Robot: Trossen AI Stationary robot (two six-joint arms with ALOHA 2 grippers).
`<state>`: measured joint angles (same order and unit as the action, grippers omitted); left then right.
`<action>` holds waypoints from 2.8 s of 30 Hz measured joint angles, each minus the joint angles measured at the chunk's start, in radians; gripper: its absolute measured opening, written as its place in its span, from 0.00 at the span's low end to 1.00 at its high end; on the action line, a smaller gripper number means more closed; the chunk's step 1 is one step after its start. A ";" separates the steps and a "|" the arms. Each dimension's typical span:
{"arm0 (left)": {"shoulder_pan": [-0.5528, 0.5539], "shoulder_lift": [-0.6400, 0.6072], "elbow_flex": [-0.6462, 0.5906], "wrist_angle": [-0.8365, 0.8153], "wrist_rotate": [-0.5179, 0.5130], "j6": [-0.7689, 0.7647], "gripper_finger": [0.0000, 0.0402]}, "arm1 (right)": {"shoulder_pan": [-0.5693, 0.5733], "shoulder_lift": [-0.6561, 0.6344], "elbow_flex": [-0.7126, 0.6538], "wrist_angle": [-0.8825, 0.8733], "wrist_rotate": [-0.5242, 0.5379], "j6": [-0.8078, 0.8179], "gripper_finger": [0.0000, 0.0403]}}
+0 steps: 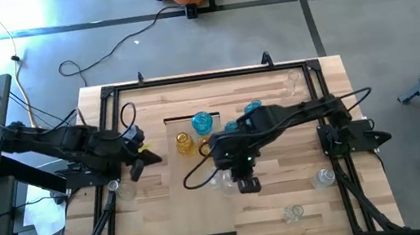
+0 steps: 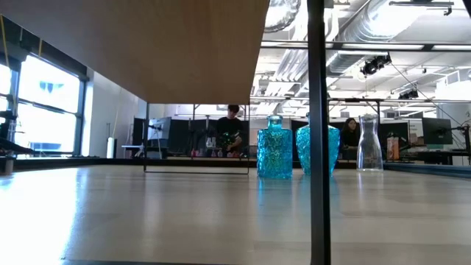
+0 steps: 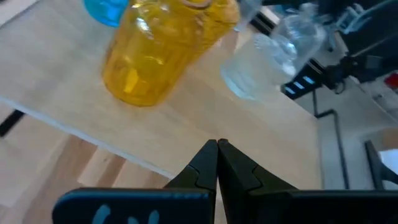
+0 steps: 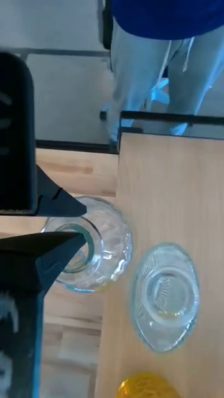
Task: Sort vases onto shelf
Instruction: Put the left transparent vase on the shelf to align with the other transparent bin
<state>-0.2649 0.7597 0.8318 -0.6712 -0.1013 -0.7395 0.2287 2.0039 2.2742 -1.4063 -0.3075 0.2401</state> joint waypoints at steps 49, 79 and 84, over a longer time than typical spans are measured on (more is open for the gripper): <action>-0.107 0.006 0.000 0.202 0.020 -0.053 0.00 | -0.053 0.065 0.017 0.106 0.063 -0.085 0.00; -0.136 0.006 0.000 0.198 0.010 -0.062 0.00 | -0.058 0.070 0.029 0.094 0.017 -0.081 0.01; -0.136 0.006 0.000 0.198 0.009 -0.061 0.00 | -0.058 0.071 0.028 0.088 0.015 -0.064 0.08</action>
<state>-0.4011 0.7658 0.8318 -0.4732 -0.0926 -0.8009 0.1707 2.0747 2.3024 -1.3186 -0.2927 0.1764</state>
